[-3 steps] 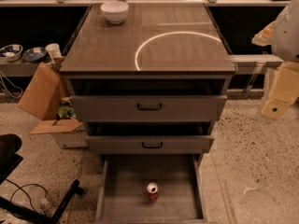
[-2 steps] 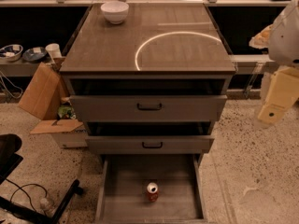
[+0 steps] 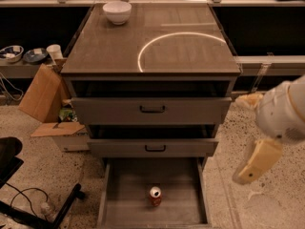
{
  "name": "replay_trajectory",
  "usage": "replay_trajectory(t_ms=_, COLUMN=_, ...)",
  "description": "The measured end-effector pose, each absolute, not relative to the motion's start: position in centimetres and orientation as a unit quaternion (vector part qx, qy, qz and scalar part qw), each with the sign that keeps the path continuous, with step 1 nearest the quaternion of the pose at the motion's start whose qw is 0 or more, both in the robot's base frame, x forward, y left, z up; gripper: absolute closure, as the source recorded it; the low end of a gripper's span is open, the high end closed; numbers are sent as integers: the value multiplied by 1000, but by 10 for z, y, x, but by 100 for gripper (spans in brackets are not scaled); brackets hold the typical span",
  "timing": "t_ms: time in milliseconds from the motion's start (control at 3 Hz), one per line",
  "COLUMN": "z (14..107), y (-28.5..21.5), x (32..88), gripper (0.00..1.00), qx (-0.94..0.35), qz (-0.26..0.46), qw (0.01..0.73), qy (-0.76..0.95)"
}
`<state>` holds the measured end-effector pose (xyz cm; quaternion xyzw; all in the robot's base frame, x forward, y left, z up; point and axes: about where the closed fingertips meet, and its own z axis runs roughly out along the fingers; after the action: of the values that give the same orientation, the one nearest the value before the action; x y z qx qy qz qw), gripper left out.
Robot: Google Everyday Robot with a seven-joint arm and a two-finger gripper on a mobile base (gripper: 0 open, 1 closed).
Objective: Pick coke can from bottom drawer and place on counter
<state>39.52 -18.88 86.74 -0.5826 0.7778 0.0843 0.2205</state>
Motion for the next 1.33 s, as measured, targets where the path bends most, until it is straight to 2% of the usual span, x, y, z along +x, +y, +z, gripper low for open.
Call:
replay_trajectory(t_ms=333, z=804, y=-170, x=383, gripper=0, qx=-562, qz=146, qw=274, qy=766)
replay_trajectory(t_ms=667, z=762, y=-155, x=392, gripper=0, qx=-534, qz=172, qw=338, qy=756)
replay_trajectory(t_ms=1000, z=739, y=-150, x=407, gripper=0, qx=-511, qz=175, qw=380, qy=750)
replay_trajectory(t_ms=1333, z=739, y=-150, x=408, gripper=0, qx=-512, qz=173, qw=382, qy=750)
